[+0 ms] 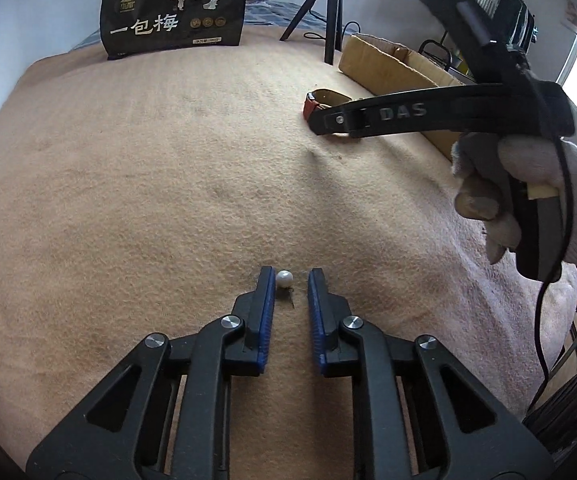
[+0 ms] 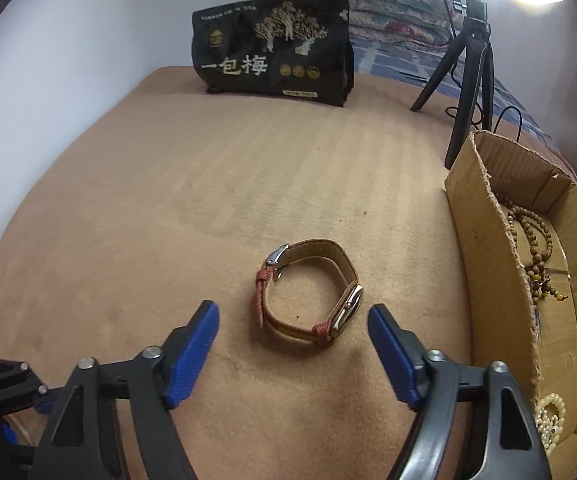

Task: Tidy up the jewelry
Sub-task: 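Close the left tool on the white pearl while the right tool grasps the brown leather watch, then lift the pearl with the left tool while the right tool carries the watch over the box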

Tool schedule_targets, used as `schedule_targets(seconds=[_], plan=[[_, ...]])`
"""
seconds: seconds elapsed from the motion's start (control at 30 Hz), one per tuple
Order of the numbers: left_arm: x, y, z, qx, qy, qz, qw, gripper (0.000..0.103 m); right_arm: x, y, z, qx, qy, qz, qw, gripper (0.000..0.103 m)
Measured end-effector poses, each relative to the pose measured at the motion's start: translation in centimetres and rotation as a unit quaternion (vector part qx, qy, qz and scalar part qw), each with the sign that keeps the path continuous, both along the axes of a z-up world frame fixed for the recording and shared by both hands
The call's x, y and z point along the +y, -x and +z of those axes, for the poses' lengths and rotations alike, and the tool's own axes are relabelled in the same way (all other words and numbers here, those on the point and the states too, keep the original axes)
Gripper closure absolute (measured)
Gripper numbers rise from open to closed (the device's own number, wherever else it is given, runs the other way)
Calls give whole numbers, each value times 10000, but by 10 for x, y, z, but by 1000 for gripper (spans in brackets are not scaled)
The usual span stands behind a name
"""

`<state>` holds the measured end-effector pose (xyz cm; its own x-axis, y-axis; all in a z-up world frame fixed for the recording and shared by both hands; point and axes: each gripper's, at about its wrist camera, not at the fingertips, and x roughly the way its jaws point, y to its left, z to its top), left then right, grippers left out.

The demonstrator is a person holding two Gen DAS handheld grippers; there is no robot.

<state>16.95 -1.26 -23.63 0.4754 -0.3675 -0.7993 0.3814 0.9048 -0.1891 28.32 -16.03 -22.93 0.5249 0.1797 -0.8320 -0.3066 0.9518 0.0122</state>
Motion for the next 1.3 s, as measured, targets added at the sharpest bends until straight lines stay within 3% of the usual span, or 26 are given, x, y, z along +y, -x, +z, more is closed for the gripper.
schedule_targets(seconds=[0.2,0.3,0.83,1.3], plan=[[-1,-1,-1,-7,-40,-41,10000,95,6,-6,-8,15,221,-36,9997,35],[-1,-1,-1,-10,-43,-27,10000,96,4,-7,-8,-26,300,-97,9995,45],[5,6,9,-7,15,152,9999,96,-5,15,12,-105,-171,-12,9998,47],[-8,16,46,-321,82,134,9994,96,-28,54,63,-492,-459,145,9976,47]])
